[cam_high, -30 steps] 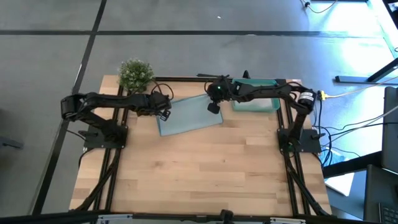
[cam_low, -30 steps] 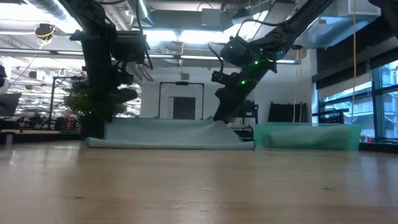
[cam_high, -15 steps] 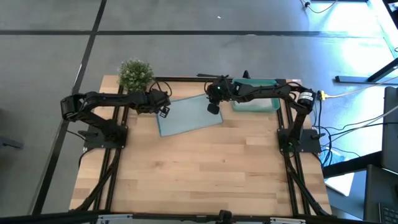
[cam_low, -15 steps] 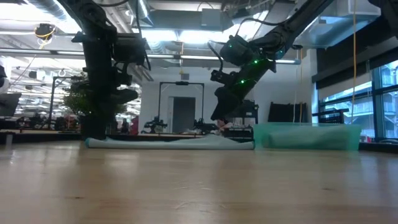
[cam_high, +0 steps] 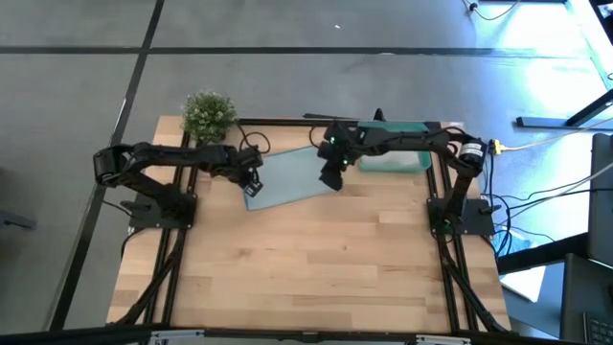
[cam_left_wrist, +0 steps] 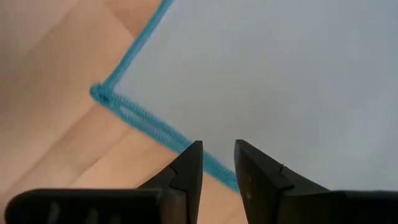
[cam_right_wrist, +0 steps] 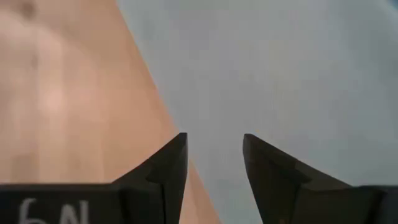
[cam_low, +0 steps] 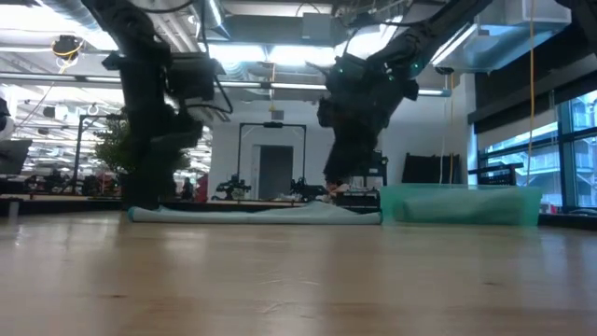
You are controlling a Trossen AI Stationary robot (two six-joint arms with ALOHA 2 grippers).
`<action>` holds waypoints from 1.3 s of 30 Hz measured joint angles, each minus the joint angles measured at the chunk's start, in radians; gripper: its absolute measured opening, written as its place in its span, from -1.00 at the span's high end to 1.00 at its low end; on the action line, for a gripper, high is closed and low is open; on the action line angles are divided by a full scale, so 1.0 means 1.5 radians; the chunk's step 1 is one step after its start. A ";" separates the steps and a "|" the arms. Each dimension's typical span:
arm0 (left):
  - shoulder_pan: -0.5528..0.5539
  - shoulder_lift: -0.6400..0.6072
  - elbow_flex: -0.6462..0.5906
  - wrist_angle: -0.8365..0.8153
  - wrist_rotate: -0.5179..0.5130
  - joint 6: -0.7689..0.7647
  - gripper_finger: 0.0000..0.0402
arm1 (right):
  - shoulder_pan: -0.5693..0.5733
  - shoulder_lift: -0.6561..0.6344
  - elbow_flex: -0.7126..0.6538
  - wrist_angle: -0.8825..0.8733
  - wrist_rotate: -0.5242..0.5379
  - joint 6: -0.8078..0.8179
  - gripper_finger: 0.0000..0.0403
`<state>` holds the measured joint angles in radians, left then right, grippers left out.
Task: Roll microfiber towels into tight, uniform cylinder then place into a basket
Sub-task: Roll the blue microfiber towel
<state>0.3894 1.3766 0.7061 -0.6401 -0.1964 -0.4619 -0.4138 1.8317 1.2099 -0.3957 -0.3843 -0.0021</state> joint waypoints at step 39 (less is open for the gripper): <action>-0.148 -0.038 0.012 0.026 0.089 0.018 0.57 | 0.011 0.001 -0.113 0.123 0.046 0.014 0.22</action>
<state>0.1667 1.3202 0.7246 -0.6018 -0.0623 -0.4348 -0.3977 1.8328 1.0397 -0.2116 -0.3157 0.0182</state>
